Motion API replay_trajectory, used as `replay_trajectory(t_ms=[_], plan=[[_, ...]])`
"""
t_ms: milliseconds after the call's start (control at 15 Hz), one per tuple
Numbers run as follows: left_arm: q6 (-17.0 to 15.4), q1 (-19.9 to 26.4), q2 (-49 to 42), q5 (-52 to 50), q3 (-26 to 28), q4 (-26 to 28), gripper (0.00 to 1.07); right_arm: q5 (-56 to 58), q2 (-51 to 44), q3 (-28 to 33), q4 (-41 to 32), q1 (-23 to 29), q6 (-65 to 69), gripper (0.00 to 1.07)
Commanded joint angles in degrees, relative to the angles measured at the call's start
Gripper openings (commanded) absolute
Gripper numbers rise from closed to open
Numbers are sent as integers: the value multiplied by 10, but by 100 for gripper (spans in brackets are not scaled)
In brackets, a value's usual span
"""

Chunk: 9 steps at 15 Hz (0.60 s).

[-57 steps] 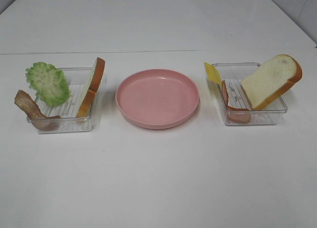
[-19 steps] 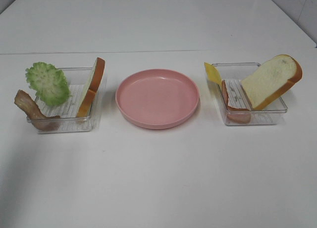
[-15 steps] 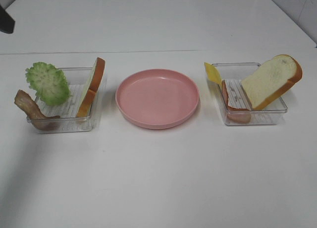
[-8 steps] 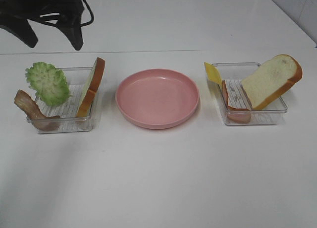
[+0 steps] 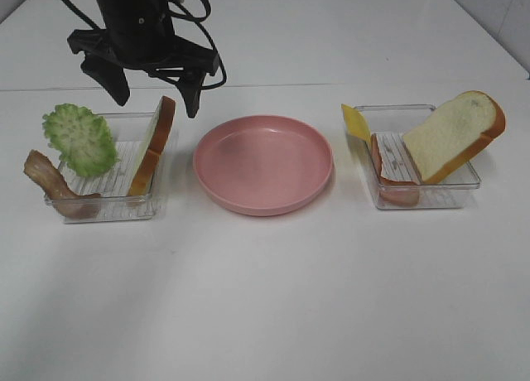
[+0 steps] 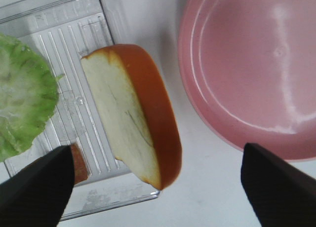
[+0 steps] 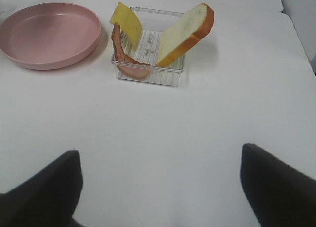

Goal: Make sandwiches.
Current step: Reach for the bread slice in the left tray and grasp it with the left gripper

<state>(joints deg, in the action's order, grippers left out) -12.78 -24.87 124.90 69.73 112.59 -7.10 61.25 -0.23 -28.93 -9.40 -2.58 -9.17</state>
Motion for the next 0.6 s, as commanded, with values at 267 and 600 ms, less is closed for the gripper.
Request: replay_trajectory(t_ms=[267, 600], plan=[[-5, -2, 40, 17, 7, -54, 76, -2, -12, 1, -7, -2, 1, 77], [-6, -2, 57, 12, 8, -56, 65, -3, -12, 1, -7, -2, 1, 77]])
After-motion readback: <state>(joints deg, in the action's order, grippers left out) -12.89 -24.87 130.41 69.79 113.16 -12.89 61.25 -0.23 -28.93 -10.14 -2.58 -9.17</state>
